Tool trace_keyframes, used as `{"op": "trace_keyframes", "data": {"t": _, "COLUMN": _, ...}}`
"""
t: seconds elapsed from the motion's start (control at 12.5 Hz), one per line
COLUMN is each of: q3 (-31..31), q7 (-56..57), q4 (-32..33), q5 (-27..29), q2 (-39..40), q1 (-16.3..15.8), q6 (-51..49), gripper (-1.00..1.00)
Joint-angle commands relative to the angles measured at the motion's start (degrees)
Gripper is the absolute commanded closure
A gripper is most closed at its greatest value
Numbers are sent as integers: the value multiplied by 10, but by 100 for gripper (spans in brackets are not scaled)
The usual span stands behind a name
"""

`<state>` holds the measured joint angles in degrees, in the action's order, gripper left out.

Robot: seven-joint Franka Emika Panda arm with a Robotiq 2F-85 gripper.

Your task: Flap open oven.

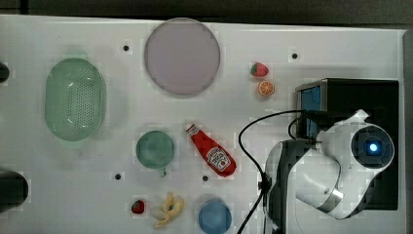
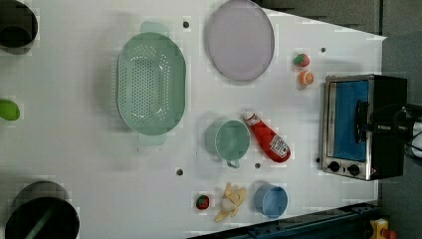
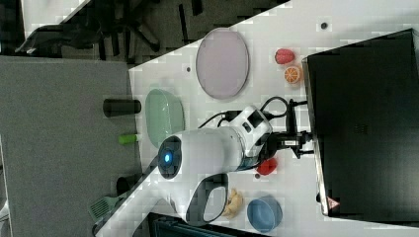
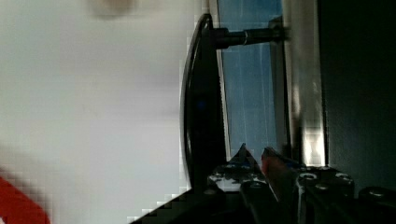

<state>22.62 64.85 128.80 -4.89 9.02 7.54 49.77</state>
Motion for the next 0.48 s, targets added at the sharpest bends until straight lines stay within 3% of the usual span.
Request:
{"op": "trace_keyframes", "data": {"t": 0.08, "q3": -15, "q7": 16, "q4": -1, "q5": -2, "q2": -6, "q1": -7, "q6": 9, "gripper": 65}}
{"op": "trace_keyframes", "data": {"t": 0.24, "q3": -22, "q7": 4, "q4": 2, "q5": -30, "q2": -4, "q1": -15, "q6": 8, "gripper": 65}}
{"op": "trace_keyframes", "data": {"t": 0.48, "q3": -42, "q7": -109, "q4": 11, "q5": -128, "q2": -4, "q1": -31, "q6": 6, "gripper": 65}}
